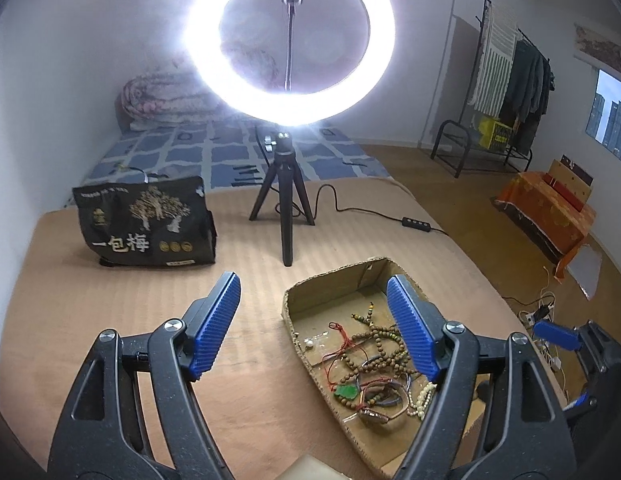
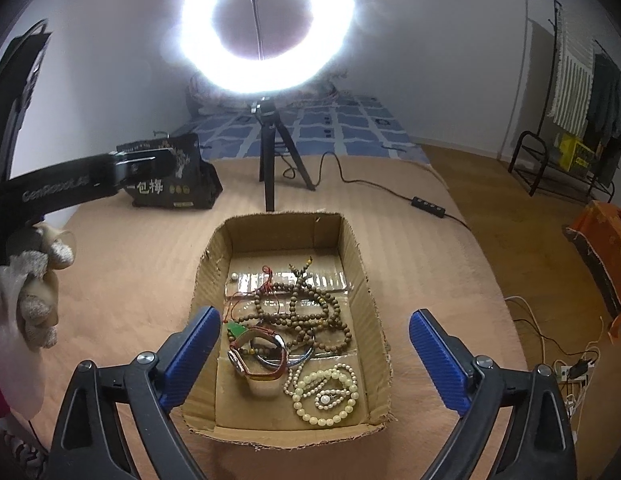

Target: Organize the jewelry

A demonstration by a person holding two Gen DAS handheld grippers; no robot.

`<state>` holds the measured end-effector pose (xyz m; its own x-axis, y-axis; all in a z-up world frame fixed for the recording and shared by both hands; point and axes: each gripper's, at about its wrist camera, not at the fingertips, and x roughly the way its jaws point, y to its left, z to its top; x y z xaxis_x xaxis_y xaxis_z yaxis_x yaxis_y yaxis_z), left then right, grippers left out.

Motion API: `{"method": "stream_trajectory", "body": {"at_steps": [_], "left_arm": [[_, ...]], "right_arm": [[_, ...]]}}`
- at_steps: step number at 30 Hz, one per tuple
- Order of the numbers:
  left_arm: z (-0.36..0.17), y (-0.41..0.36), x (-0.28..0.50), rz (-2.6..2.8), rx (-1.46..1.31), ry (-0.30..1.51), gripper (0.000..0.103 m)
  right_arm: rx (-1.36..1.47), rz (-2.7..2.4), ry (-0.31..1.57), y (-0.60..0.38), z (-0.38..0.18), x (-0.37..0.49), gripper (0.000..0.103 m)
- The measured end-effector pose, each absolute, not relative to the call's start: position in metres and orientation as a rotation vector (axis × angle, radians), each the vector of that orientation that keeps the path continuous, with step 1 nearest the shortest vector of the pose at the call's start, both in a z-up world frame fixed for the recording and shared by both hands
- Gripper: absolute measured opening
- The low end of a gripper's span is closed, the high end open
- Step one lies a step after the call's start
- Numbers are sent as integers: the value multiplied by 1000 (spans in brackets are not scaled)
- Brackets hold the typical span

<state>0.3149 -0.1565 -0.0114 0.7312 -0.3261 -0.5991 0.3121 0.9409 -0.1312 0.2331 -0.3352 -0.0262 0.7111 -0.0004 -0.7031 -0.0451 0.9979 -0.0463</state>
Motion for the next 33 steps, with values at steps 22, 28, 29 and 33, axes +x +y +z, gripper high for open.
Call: {"method": "stream_trajectory", "body": {"at_steps": [22,28,29,33], "left_arm": [[43,-103,202,-276,-26,571,91],[43,-101,174,-254,1,560,92],[42,-101,171,-251,2,557,92],[41,-99,160,-256,-9,561,101]], "right_arm": [[-86,-85,568,-325,46,176,103],[-64,-99,511,-321,57,158,103],[-62,-104,504,-321,57,156,103],[-42,-117,486,-323,58,147,103]]}}
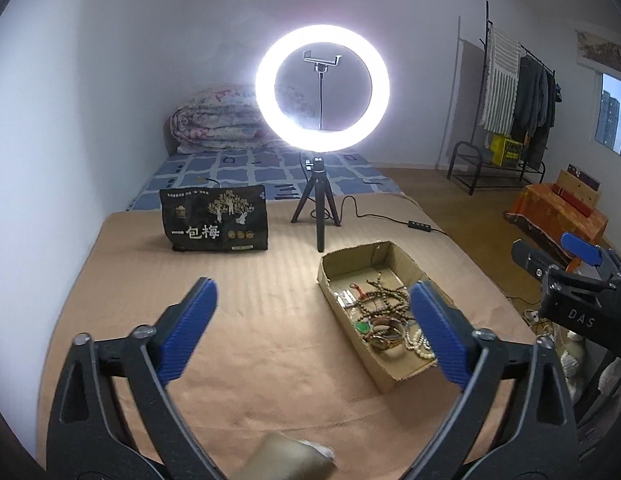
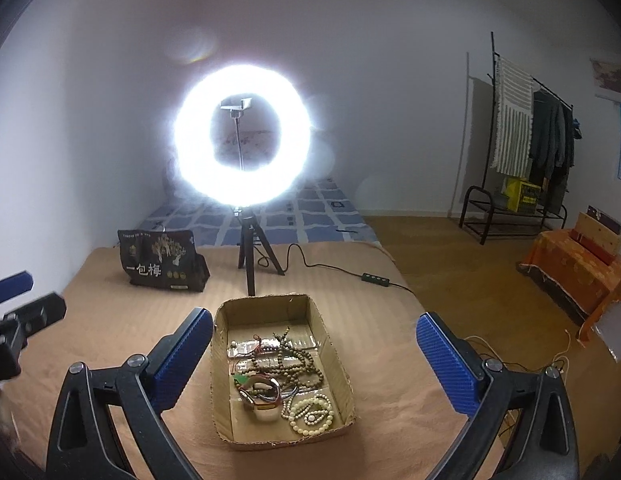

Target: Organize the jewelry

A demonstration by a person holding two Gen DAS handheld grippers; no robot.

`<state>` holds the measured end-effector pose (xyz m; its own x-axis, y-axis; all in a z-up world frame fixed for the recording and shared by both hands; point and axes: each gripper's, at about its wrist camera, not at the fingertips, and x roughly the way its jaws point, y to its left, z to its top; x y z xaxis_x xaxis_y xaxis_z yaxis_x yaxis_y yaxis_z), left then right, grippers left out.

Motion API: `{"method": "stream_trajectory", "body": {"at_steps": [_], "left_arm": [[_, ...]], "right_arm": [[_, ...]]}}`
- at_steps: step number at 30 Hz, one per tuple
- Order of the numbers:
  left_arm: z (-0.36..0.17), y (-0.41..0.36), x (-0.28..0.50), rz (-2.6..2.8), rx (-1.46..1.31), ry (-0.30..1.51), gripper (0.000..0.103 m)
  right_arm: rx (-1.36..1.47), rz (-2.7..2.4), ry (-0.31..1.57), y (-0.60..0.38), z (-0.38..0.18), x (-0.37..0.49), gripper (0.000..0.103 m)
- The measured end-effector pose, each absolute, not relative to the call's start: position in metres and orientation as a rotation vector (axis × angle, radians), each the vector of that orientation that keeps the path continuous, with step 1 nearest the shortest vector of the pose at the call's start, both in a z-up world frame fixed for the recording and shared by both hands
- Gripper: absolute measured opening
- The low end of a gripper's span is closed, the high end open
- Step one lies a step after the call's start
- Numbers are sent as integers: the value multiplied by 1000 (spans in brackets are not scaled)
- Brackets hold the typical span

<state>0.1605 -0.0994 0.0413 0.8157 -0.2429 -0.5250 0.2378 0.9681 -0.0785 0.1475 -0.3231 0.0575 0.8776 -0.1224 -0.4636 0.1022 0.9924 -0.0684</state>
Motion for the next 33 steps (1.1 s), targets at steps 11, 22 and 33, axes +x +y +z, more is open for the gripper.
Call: {"method": "stream_trajectory", "body": {"at_steps": [11,22,33], "left_arm": [[33,-99,150,-212,5,559,103],[27,-102,154,-210,14,579,103],[24,-109,153,-215,41,570,103]], "right_arm": [[-67,-132,469,-323,49,143,103],[-62,-127,465,-325,47,143,103],[-53,-126,477,-326,46,148,103]]}}
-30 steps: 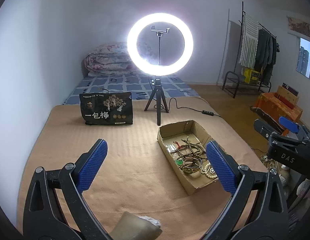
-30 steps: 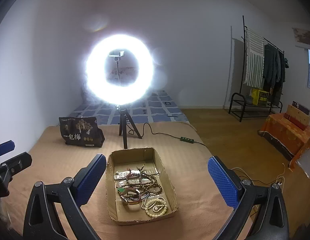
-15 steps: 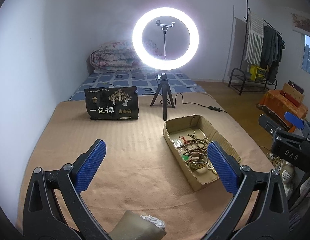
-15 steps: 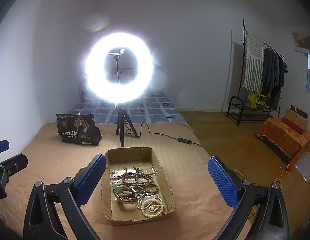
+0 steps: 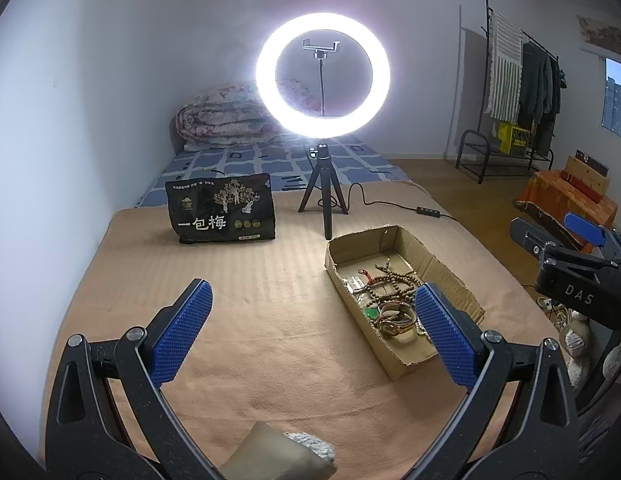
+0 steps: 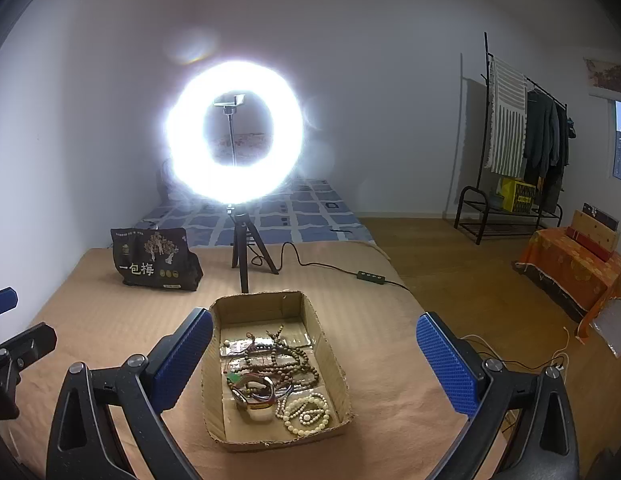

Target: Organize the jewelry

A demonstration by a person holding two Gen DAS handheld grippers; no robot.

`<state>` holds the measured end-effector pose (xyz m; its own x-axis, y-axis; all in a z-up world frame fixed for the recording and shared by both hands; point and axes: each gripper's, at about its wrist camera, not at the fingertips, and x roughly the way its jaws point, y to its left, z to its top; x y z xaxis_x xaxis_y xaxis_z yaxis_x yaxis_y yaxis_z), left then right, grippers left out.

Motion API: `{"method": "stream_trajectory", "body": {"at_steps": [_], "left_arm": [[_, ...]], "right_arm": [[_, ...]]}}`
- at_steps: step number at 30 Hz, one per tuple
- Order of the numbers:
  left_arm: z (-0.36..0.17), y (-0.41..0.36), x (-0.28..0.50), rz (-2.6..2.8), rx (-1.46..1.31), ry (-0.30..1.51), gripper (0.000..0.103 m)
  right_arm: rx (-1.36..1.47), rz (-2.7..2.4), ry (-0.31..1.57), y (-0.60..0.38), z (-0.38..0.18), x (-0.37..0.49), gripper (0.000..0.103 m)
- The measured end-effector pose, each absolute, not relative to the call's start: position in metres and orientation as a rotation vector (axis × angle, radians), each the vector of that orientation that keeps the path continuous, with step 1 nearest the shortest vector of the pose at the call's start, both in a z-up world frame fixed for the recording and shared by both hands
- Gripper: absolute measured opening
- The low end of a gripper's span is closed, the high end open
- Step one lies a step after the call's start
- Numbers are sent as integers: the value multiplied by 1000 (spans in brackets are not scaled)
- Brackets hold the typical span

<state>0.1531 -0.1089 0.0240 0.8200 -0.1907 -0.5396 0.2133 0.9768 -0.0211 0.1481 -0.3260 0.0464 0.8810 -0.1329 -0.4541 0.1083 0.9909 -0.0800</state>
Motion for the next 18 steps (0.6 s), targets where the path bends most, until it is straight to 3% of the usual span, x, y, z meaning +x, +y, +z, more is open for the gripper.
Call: {"method": "stream_trajectory", "body": {"at_steps": [18], "left_arm": [[26,-112,152,-218,46,562,103]], "right_arm": [[-66,-108,481,-318,45,151,103]]}}
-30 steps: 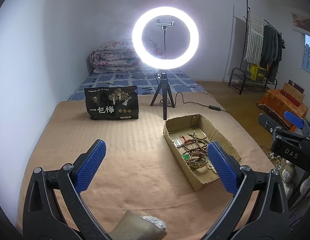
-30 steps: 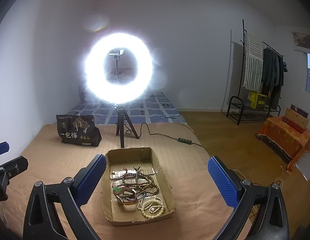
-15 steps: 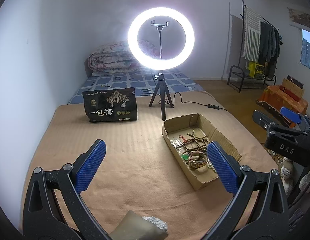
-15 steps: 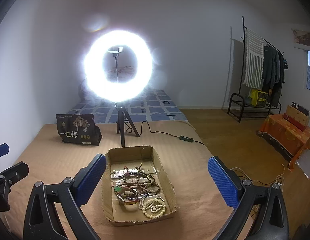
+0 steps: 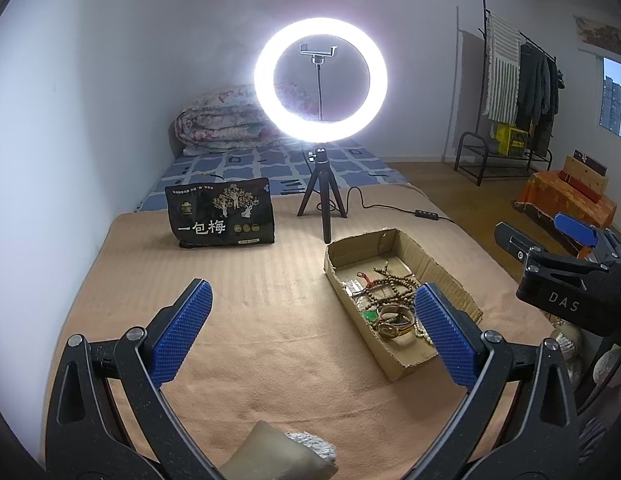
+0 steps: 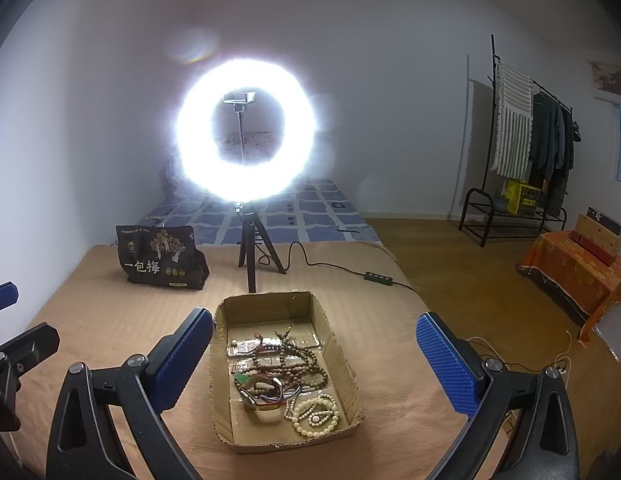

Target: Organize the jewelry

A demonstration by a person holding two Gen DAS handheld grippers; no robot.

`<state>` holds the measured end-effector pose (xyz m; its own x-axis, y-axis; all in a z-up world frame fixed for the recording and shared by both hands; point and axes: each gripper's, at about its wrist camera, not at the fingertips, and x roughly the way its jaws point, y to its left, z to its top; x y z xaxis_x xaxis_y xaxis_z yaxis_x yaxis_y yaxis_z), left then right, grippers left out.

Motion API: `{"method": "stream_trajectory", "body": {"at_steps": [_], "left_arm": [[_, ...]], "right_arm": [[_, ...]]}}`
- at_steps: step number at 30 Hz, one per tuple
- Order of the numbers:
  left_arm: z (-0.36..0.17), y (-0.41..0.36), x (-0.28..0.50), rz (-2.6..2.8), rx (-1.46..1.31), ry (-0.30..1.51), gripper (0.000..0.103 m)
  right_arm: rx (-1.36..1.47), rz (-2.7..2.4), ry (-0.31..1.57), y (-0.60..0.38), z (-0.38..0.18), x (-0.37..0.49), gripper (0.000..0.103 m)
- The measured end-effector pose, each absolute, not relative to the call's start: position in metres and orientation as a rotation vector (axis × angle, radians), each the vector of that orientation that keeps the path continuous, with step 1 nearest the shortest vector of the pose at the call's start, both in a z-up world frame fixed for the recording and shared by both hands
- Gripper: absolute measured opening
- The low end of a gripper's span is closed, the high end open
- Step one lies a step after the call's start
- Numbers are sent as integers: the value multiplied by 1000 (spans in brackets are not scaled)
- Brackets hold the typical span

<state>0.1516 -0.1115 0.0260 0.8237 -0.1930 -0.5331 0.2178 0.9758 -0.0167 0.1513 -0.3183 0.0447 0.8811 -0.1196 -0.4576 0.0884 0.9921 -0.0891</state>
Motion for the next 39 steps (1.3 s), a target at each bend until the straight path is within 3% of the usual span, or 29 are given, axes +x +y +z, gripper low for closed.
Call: {"method": "stream_trajectory", "body": {"at_steps": [39], "left_arm": [[28,-113,148,-214,51,555,103]], "right_arm": [[-65,-104,489,-316,40,152,103]]}}
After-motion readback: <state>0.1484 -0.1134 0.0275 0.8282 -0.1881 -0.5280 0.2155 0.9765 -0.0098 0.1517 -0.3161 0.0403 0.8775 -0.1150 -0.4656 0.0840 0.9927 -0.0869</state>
